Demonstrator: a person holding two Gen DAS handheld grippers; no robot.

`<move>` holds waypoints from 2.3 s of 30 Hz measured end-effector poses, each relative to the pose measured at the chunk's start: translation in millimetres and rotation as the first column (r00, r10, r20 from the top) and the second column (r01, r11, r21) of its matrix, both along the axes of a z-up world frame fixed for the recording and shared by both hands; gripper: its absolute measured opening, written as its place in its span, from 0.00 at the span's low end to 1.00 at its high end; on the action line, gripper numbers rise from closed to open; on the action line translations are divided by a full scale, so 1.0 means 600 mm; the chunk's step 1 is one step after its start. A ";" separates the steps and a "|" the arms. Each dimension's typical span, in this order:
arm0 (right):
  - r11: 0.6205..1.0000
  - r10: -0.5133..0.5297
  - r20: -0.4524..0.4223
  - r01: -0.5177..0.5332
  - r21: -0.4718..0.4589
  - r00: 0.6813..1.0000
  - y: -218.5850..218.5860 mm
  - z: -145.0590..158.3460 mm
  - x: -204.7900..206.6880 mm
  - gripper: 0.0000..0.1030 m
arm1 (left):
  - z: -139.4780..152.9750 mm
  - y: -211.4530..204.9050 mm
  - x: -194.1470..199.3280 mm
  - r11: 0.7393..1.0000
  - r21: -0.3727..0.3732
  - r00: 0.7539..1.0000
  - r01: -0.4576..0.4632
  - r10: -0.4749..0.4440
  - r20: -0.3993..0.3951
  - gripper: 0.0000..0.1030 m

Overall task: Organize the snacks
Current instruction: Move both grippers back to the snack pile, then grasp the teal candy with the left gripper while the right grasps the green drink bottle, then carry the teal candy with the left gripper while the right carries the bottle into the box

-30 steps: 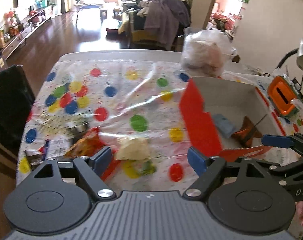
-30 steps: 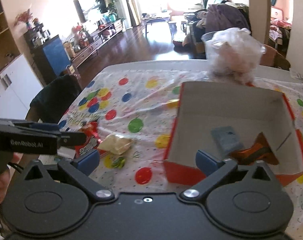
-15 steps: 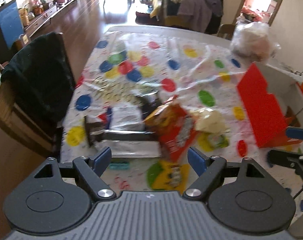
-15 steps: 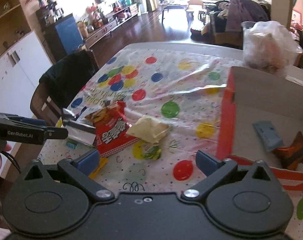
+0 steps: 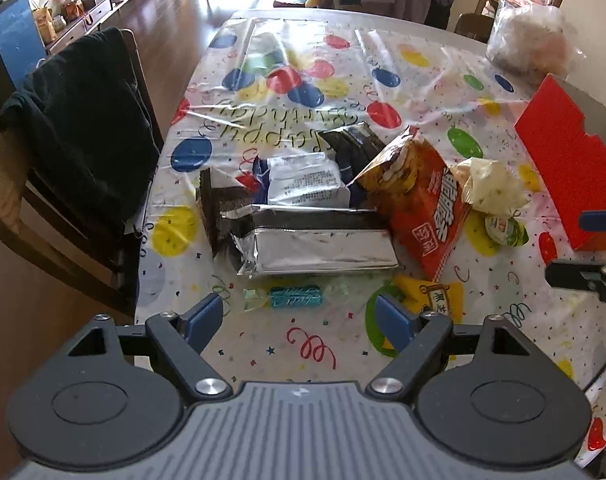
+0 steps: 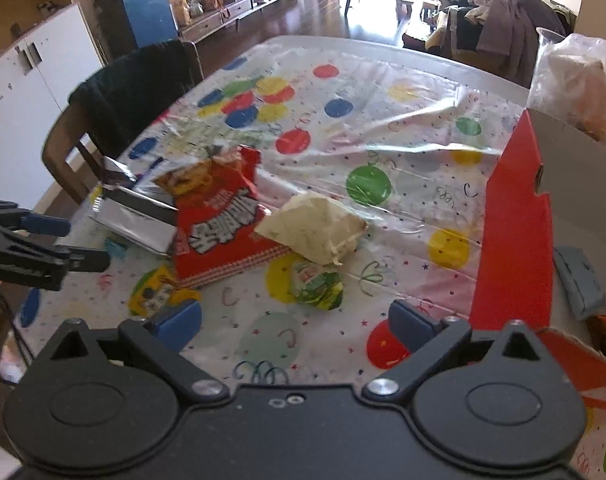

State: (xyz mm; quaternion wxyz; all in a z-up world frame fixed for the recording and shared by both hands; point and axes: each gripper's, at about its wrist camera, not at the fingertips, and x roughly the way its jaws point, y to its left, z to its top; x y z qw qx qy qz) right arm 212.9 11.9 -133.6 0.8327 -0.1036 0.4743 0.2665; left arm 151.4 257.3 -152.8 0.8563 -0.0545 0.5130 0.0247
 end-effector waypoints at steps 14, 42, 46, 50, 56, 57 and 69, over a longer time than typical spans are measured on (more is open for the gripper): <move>0.997 0.033 -0.003 -0.033 -0.066 0.999 0.025 -0.052 0.050 0.71 | -0.038 0.004 0.023 1.000 -0.003 0.999 0.011 -0.012 -0.033 0.81; 0.996 0.045 -0.009 -0.045 -0.072 0.999 0.031 -0.071 0.059 0.32 | -0.040 0.002 0.029 0.999 0.049 1.000 0.000 0.000 -0.006 0.36; 0.998 0.035 -0.017 -0.036 -0.057 0.999 0.023 -0.067 0.050 0.32 | -0.036 0.003 0.024 0.999 0.044 1.000 -0.008 0.008 -0.002 0.32; 0.999 0.027 -0.019 -0.028 -0.043 0.999 0.014 -0.060 0.038 0.32 | -0.032 0.002 0.015 0.999 0.039 1.000 -0.014 0.014 0.002 0.31; 1.000 0.016 -0.021 -0.016 -0.014 1.000 -0.001 -0.041 0.018 0.32 | -0.017 -0.005 -0.003 1.000 0.012 1.000 -0.012 0.011 0.011 0.31; 1.000 0.016 -0.019 -0.016 -0.008 1.000 -0.004 -0.036 0.014 0.32 | -0.014 -0.006 -0.006 1.000 0.008 1.000 -0.012 0.012 0.013 0.31; 0.999 -0.008 0.030 0.007 0.046 1.000 -0.052 0.041 -0.027 0.32 | 0.061 -0.056 -0.030 0.999 -0.031 0.997 0.039 -0.037 0.072 0.31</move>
